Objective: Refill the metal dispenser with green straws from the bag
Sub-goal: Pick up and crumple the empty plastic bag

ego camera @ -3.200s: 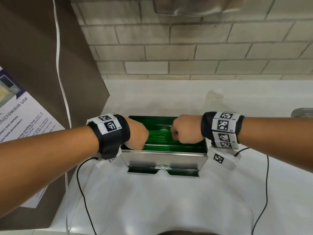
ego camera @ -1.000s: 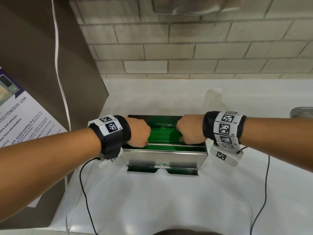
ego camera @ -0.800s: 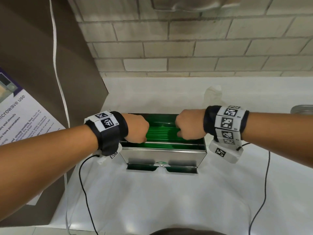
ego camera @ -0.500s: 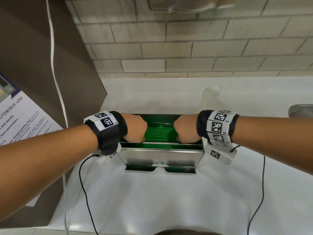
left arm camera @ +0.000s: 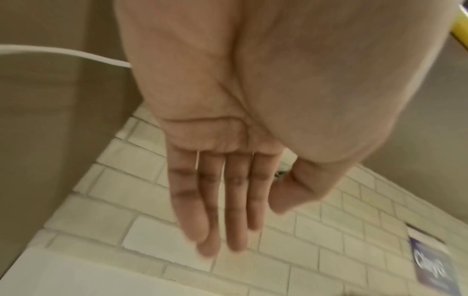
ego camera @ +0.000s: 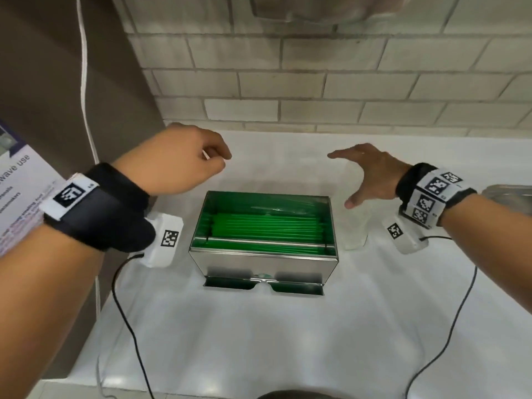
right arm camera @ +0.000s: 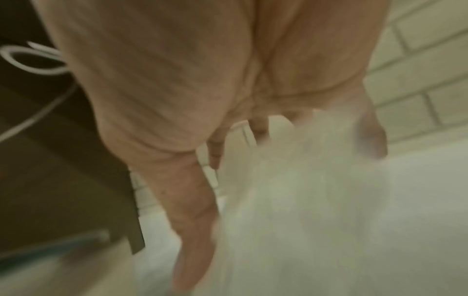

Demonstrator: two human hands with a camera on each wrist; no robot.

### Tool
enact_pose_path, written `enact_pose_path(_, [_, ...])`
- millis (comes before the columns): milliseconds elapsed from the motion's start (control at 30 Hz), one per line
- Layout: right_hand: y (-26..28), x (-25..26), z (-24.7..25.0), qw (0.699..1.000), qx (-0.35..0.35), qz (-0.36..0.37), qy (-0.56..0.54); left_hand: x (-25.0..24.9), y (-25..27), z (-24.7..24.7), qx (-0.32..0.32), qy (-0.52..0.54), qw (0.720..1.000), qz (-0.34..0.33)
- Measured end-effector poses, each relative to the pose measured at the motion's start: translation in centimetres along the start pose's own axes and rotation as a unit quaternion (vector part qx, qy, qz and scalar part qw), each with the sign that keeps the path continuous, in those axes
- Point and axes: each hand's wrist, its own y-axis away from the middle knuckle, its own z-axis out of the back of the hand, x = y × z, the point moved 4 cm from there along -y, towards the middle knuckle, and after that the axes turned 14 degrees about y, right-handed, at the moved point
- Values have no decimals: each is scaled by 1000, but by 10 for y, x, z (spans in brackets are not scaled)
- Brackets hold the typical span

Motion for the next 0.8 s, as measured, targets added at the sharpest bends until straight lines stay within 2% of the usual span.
enact_pose_path(67, [1, 3, -24, 999, 47, 6, -4, 7, 10, -6, -91, 120, 989, -1])
enact_pose_path(133, [4, 3, -40, 998, 55, -9, -9, 13, 20, -22, -152, 234, 960, -10])
enact_pose_path(233, [23, -5, -37, 998, -24, -34, -55, 4, 34, -59, -172, 380, 909, -8])
enact_pose_path(300, [53, -11, -9, 988, -109, -57, -99, -14, 42, -86, -130, 433, 892, -17])
enact_pose_path(367, [93, -9, 27, 970, -188, -59, -141, -37, 47, -110, -51, 446, 893, -38])
enact_pose_path(433, [134, 4, 60, 944, -249, -29, -213, -58, 48, -125, 21, 453, 890, -54])
enact_pose_path(467, [150, 13, 72, 927, -270, -4, -259, -69, 47, -130, 50, 475, 876, -68])
enact_pose_path(567, [174, 42, 82, 866, -291, 74, -399, -95, 46, -133, 92, 573, 805, -121])
enact_pose_path(633, [175, 60, 73, 831, -314, 98, -448, -102, 46, -131, 99, 648, 744, -128])
enact_pose_path(667, [173, 68, 66, 827, -336, 95, -440, -105, 48, -130, 105, 692, 704, -119])
enact_pose_path(733, [170, 82, 49, 846, -381, 80, -365, -106, 52, -129, 117, 778, 614, -57])
enact_pose_path(767, [168, 88, 40, 863, -384, 76, -319, -103, 52, -131, 112, 805, 583, -16])
enact_pose_path(800, [168, 92, 34, 883, -375, 71, -274, -98, 53, -134, 100, 818, 566, 19])
